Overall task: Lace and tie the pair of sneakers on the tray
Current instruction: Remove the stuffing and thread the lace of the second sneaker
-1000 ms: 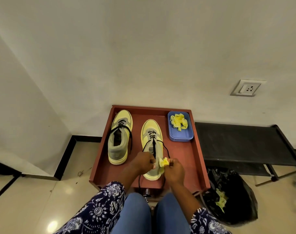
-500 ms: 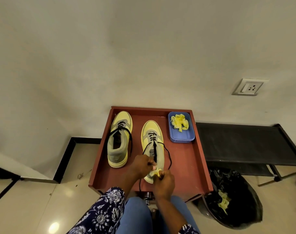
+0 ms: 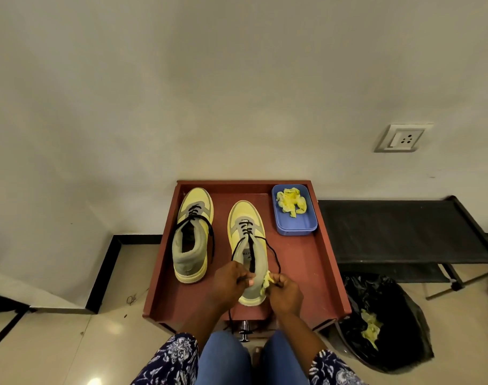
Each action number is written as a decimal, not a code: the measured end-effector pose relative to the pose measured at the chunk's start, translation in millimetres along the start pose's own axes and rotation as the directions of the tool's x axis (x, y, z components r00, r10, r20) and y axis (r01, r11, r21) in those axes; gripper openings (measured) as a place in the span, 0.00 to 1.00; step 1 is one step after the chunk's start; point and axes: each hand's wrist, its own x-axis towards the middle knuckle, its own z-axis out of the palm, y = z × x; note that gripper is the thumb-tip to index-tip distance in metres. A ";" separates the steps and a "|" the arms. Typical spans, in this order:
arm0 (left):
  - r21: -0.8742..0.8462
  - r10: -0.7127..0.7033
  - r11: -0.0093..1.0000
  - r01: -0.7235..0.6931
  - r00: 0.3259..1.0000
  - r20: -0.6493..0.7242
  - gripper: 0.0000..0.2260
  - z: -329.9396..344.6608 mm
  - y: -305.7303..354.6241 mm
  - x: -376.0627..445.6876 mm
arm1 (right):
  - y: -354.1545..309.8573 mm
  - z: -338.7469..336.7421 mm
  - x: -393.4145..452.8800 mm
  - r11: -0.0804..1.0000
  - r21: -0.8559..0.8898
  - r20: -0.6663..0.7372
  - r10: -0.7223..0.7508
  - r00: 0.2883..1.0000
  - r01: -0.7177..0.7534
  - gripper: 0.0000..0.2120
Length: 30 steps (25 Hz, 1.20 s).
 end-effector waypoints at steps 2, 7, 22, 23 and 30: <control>0.011 0.005 1.000 -0.005 1.000 -0.014 0.11 1.2 1.1 -0.6 | -5.7 -2.8 8.7 1.000 0.008 0.001 -0.004 1.000 0.004 0.12; 0.018 -0.041 0.999 0.042 0.999 -0.022 0.12 1.7 4.1 2.3 | 12.3 10.4 -3.0 1.000 0.013 -0.019 -0.002 1.000 0.002 0.11; 0.026 -0.043 0.999 0.042 0.998 0.049 0.11 -1.3 7.7 5.9 | -16.3 9.9 44.2 0.994 0.041 0.026 0.098 0.995 -0.099 0.14; 0.034 -0.050 0.998 0.049 0.998 0.048 0.11 -1.4 8.4 6.9 | -21.7 9.8 51.5 0.996 0.021 0.066 0.089 0.994 -0.090 0.14; 0.067 -0.113 0.992 0.110 0.993 0.037 0.08 1.8 8.2 12.9 | -14.7 4.0 31.3 0.979 -0.136 0.076 -0.142 0.987 0.151 0.15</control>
